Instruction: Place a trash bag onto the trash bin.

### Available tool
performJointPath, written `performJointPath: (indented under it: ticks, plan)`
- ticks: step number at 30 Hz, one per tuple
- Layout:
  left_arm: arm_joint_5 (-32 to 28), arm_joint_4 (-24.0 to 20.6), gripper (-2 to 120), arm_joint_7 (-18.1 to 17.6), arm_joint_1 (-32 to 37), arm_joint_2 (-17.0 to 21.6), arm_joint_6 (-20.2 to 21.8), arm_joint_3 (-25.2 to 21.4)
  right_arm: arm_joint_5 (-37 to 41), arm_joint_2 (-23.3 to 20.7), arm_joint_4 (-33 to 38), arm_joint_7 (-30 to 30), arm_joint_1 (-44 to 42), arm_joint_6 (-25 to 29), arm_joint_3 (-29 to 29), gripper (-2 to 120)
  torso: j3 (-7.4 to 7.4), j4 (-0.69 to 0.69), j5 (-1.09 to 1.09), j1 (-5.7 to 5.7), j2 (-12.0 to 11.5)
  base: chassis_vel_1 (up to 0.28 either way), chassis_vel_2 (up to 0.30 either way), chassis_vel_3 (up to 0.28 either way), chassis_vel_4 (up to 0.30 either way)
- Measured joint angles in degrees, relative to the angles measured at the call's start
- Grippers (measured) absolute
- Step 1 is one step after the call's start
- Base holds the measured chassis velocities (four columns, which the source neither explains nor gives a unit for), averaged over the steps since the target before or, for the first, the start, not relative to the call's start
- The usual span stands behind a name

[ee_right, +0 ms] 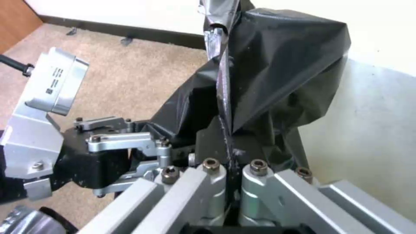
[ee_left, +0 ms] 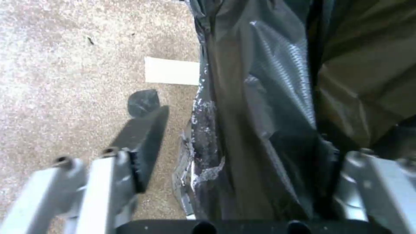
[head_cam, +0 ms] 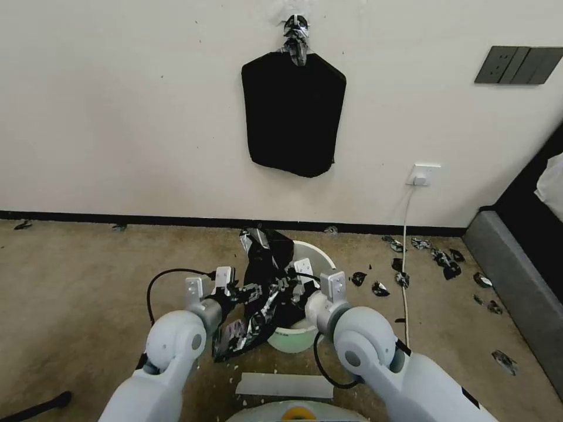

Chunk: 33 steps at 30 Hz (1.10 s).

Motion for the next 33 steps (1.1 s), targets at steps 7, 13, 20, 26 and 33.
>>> performJointPath:
  ticks: [7, 13, 20, 26, 33]
  plan:
    - [0.1, -0.3, 41, -0.5, 0.2, -0.3, 0.1, 0.0, 0.0, 0.0, 0.0, -0.1, -0.1, 0.0, 0.2, 0, 0.00, 0.00, -0.01, 0.00, 0.0, 0.000, 0.000, 0.000, 0.000]
    - [0.8, -0.4, 19, -1.5, 0.5, -0.9, 0.0, -0.1, -0.1, 0.1, 0.0, -0.1, 0.0, 0.3, 0.1, 0, 0.00, 0.00, -0.01, 0.00, 0.0, 0.000, 0.000, 0.000, 0.000]
    - [2.7, -1.4, 5, -1.6, 2.7, -1.6, -1.4, -1.1, -0.1, 1.0, -1.4, 0.0, 0.7, 3.1, -0.4, 0, 0.00, 0.00, -0.02, 0.00, 0.0, 0.000, 0.000, 0.000, 0.000]
    - [3.1, -3.1, 5, -1.4, 5.7, -1.7, -2.7, -3.0, -0.4, 1.5, -3.0, 0.3, 1.7, 4.8, -0.6, 0, 0.01, -0.01, -0.04, 0.00, 0.0, 0.000, 0.000, 0.000, 0.000]
    - [3.2, -5.2, 3, -1.3, 8.4, -1.5, -4.2, -4.9, -0.3, 1.5, -3.7, 1.3, 2.6, 6.0, -0.1, 0, 0.01, -0.01, -0.04, 0.00, 0.0, 0.000, 0.000, 0.000, 0.000]
